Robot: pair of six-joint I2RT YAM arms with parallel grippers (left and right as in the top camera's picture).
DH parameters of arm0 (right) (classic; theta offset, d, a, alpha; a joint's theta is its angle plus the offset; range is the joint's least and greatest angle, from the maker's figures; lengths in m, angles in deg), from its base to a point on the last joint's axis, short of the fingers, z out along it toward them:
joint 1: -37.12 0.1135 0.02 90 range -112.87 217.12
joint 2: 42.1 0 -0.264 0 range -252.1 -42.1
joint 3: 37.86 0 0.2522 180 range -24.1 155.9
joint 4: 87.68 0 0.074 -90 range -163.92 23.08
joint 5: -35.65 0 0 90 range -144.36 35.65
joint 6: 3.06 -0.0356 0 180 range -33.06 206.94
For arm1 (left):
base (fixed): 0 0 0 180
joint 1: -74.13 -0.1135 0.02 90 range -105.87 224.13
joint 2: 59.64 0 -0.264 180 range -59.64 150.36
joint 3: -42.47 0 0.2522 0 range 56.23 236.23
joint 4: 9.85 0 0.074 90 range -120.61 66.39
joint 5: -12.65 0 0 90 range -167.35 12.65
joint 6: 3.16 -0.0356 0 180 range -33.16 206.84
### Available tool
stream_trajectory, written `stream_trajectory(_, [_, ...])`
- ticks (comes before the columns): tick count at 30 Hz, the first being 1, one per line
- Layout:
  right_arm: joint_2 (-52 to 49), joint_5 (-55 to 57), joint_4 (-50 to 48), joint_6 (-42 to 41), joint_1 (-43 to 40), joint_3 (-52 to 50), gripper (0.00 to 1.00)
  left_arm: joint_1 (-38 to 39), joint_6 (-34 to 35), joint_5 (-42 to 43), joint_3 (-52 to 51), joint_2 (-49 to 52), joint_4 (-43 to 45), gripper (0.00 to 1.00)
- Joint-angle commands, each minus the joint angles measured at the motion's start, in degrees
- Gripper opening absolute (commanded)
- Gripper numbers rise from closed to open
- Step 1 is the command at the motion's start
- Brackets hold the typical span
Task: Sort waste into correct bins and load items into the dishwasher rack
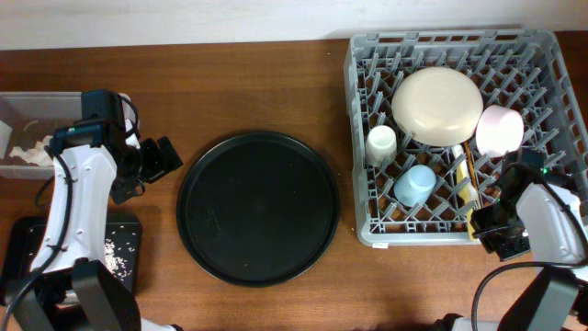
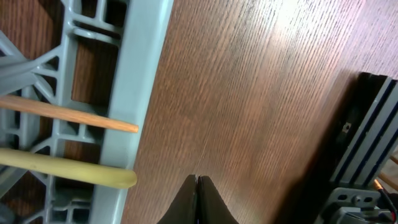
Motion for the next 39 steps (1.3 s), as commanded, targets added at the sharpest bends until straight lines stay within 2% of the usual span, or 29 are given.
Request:
stream_trajectory(1, [0.3, -0.6, -3.9, -1.4, -0.1, -4.4, 0.04, -0.1, 0.1, 0.4, 0.4, -0.4, -0.1, 0.99])
stream_trajectory(4, [0.3, -0.6, -7.8, -1.3, -0.1, -8.2, 0.04, -0.1, 0.1, 0.4, 0.4, -0.4, -0.1, 0.99])
stream_trajectory(14, [0.4, -8.4, -13.9, 4.3, -0.1, -8.1, 0.04, -0.1, 0.1, 0.4, 0.4, -0.4, -0.1, 0.99])
stream_trajectory(21, [8.9, -10.2, -16.7, 6.9, -0.1, -8.1, 0.04, -0.1, 0.1, 0.4, 0.4, -0.4, -0.1, 0.99])
stream_trajectory(24, [9.0, -13.3, -18.7, 8.0, -0.1, -8.1, 0.04, -0.1, 0.1, 0.4, 0.4, -0.4, -0.1, 0.99])
stream_trajectory(31, [9.1, -8.5, -13.0, 4.8, -0.1, -8.1, 0.04, -0.1, 0.1, 0.4, 0.4, -0.4, -0.1, 0.99])
stream_trajectory(34, [8.9, -2.2, -11.2, 1.2, -0.1, -8.2, 0.04, -0.1, 0.1, 0.4, 0.4, -0.4, -0.1, 0.99])
stream_trajectory(39, [8.9, -2.5, -13.8, -0.3, -0.1, -10.2, 0.04, -0.1, 0.1, 0.4, 0.4, -0.4, -0.1, 0.99])
